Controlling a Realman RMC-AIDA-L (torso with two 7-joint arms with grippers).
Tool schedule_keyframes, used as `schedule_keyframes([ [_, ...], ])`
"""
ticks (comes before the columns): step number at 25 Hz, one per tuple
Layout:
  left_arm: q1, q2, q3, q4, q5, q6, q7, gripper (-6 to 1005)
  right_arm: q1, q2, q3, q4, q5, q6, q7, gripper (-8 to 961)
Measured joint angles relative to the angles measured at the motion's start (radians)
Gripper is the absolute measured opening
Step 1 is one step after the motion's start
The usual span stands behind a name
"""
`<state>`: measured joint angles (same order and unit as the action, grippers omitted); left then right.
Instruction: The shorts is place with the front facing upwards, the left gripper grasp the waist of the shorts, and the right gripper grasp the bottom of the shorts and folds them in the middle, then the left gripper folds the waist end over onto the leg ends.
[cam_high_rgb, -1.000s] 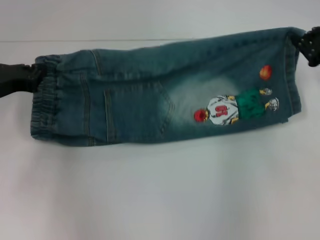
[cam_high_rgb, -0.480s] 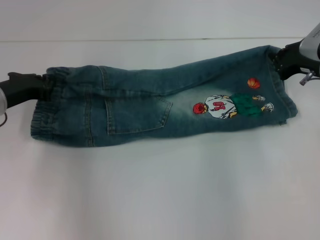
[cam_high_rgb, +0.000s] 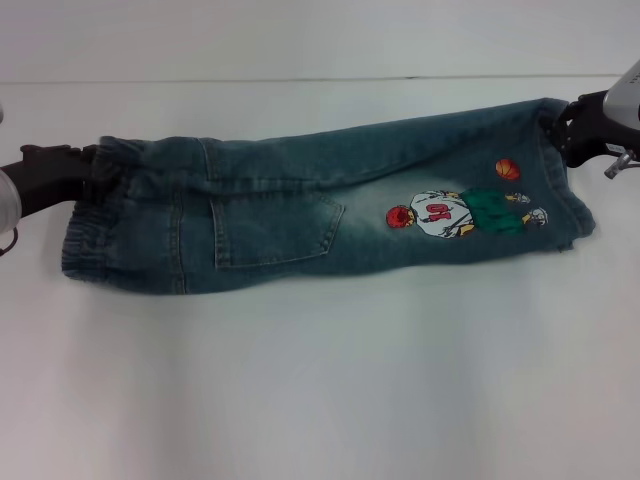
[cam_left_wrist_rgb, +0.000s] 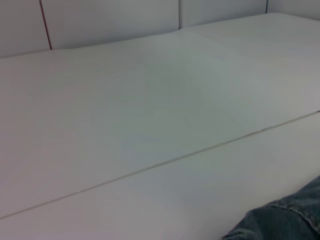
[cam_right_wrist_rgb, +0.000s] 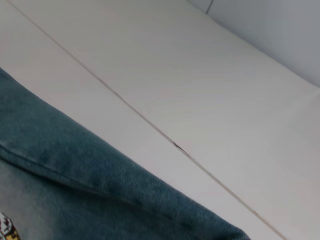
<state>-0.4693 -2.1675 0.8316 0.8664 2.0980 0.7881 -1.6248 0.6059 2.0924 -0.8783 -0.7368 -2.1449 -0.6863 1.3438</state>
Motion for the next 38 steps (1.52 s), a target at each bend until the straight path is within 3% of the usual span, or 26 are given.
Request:
schedule_keyframes([
  [5, 0.018, -0.001, -0.002, 0.019, 0.015, 0.006, -0.005, 284, -0.015, 0.000, 0.002, -0.010, 0.001, 0.008, 0.001, 151],
  [8, 0.034, -0.002, -0.002, 0.033, 0.016, 0.006, -0.006, 337, -0.028, 0.000, 0.006, -0.029, 0.002, 0.005, 0.001, 261],
  [14, 0.076, -0.003, -0.010, 0.075, -0.021, 0.030, 0.006, 615, -0.097, -0.002, 0.004, -0.101, 0.081, -0.028, -0.011, 524],
  [16, 0.104, -0.004, -0.017, 0.100, -0.077, 0.084, 0.034, 690, -0.129, -0.006, 0.013, -0.129, 0.134, -0.085, -0.030, 625],
  [21, 0.163, -0.004, -0.150, 0.101, -0.257, 0.352, 0.191, 842, -0.214, -0.006, 0.048, -0.186, 0.288, -0.287, -0.129, 696],
  [24, 0.180, 0.000, -0.229, 0.061, -0.270, 0.494, 0.253, 900, -0.261, -0.002, 0.076, -0.200, 0.354, -0.432, -0.203, 710],
  [30, 0.260, -0.005, -0.295, 0.037, -0.260, 0.603, 0.330, 893, -0.332, -0.004, 0.099, -0.172, 0.423, -0.712, -0.334, 709],
  [38, 0.278, -0.003, -0.317, -0.012, -0.181, 0.520, 0.385, 884, -0.334, -0.007, 0.098, -0.041, 0.362, -0.878, -0.480, 708],
])
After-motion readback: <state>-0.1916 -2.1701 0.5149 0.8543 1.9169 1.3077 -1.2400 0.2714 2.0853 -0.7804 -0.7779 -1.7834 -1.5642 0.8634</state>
